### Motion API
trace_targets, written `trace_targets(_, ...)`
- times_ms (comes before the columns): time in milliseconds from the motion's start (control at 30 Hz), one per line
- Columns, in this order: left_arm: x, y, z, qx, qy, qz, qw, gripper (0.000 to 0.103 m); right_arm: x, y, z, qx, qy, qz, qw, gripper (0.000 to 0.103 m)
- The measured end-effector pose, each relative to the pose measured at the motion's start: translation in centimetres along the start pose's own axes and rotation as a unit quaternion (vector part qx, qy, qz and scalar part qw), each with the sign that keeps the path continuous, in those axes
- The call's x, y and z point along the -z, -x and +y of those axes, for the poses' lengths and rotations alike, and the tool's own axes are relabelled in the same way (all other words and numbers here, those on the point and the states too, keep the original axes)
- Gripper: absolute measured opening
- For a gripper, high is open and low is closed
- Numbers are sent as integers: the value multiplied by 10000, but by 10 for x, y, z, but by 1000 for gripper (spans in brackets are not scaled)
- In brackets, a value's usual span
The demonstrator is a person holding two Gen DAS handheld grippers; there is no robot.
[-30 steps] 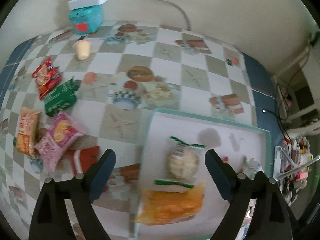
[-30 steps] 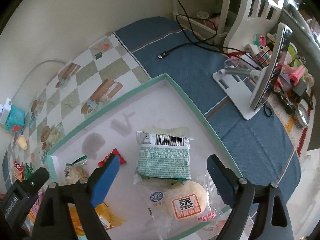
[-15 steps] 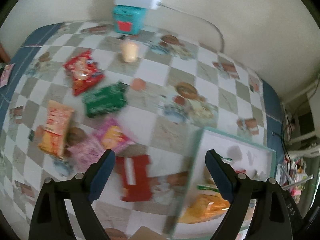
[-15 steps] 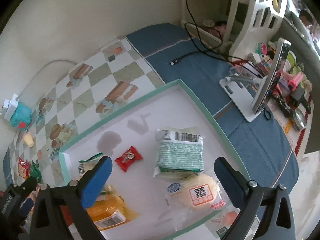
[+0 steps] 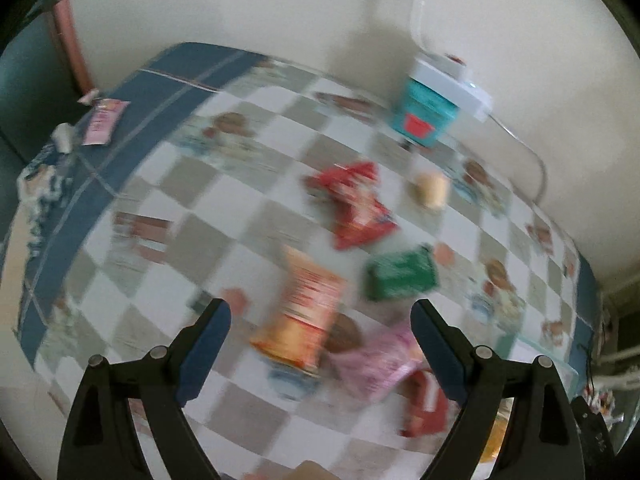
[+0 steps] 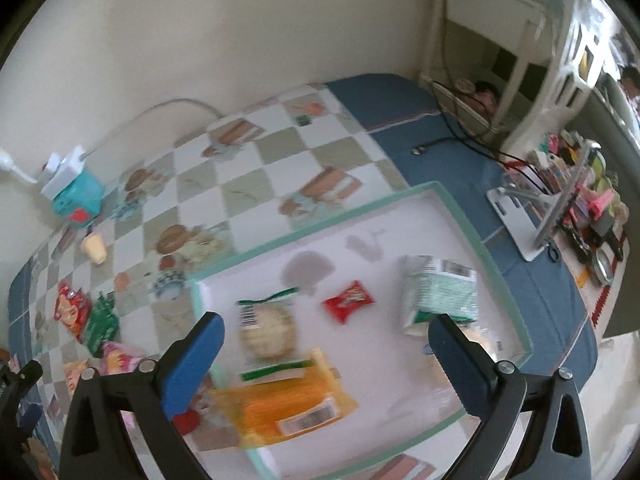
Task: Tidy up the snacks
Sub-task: 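Move both tools back over the snack pile, then grasp the orange-yellow bread bag with the left tool while the right tool grasps the red pack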
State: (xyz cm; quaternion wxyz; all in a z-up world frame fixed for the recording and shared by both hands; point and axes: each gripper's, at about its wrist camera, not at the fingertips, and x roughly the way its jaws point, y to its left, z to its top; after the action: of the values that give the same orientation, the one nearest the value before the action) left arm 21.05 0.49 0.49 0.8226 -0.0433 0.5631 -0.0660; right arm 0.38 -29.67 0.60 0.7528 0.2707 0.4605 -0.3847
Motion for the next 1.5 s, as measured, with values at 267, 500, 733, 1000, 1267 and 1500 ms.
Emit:
trace_targets(267, -18, 3, 72, -204, 652, -132, 9976, 92, 16, 5, 59, -191, 425, 0, 9989, 103)
trace_targets(500, -20, -3, 98, -313, 882, -55, 9956, 92, 33, -1, 104, -380, 816, 103, 9959, 103)
trace_targets(733, -12, -32, 88, -302, 769, 351, 9960, 92, 52, -22, 136, -549, 1169, 345, 9910, 103)
trace_targets(1000, -1, -62, 50, -40, 33, 897, 9960, 92, 74, -51, 145, -489, 1371, 869, 9855, 103)
trace_targets(1267, 8, -76, 15, -51, -636, 1045, 9925, 92, 87, -60, 147, -323, 1554, 967, 9826, 103)
trace_targets(1500, 11, -93, 8, -33, -676, 1224, 9902, 92, 98, -68, 153, -235, 1778, 979, 9789, 102)
